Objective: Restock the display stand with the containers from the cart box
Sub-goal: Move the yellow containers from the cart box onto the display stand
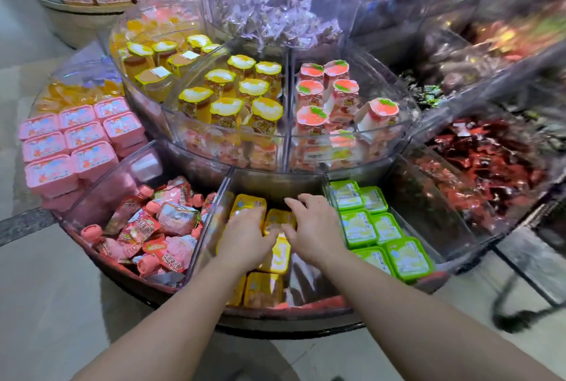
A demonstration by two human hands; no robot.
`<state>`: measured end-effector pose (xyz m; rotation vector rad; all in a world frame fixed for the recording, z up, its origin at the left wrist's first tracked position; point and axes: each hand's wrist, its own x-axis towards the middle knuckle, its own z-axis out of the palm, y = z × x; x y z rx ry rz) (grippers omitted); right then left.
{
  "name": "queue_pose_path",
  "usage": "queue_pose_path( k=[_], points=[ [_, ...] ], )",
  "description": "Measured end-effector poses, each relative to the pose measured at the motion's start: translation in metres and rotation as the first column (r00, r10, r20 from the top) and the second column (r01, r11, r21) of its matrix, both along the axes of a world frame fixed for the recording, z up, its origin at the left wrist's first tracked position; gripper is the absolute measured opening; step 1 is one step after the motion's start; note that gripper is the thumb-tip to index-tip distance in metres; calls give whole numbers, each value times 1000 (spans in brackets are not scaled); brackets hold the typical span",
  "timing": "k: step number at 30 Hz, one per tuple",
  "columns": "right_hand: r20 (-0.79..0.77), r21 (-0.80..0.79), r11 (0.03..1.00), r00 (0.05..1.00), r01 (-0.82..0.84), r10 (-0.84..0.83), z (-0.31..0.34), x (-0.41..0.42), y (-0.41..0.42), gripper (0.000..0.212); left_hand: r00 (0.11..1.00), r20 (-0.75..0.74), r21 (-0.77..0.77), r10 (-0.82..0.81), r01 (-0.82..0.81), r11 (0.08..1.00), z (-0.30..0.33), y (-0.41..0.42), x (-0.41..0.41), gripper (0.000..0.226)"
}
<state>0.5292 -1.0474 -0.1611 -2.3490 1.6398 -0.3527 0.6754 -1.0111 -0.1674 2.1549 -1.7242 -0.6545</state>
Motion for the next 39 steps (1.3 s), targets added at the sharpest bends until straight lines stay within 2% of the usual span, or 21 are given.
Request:
queue_pose_path(
  k=[3, 7, 11, 19, 23, 27, 33, 36, 39],
  points=[
    [-95, -1, 998, 993, 64, -64, 19, -38, -8, 65, 984, 162, 8, -67, 66, 998, 11, -22, -31, 68],
    [-120, -22, 982, 975, 185, -187, 42, -116, -18, 68, 913, 380, -58, -145, 180, 982, 38, -46, -99, 66],
    [-128, -64, 947, 939, 315, -320, 60, -234, -16, 67, 849, 465, -104, -252, 335, 936, 63, -65, -216, 67],
    [-79, -119, 812, 810, 571, -581, 95, -487, 13, 61, 765, 460, -207, -450, 585, 784, 106, -75, -490, 58],
    [-39, -119, 721, 722, 683, -691, 96, -577, 21, 63, 689, 451, -171, -567, 691, 702, 111, -86, -594, 63],
    [-26, -114, 628, 630, 769, -776, 87, -653, 14, 60, 637, 408, -172, -655, 757, 630, 106, -107, -679, 57],
    [-60, -74, 559, 556, 826, -829, 62, -756, -50, 61, 573, 396, -173, -717, 814, 555, 69, -184, -787, 60],
    [-99, -54, 543, 537, 838, -838, 55, -803, -99, 62, 565, 360, -158, -742, 821, 549, 61, -239, -833, 64],
    [-100, -21, 525, 521, 851, -848, 50, -842, -140, 65, 502, 363, -153, -785, 863, 481, 54, -292, -879, 66]
  ],
)
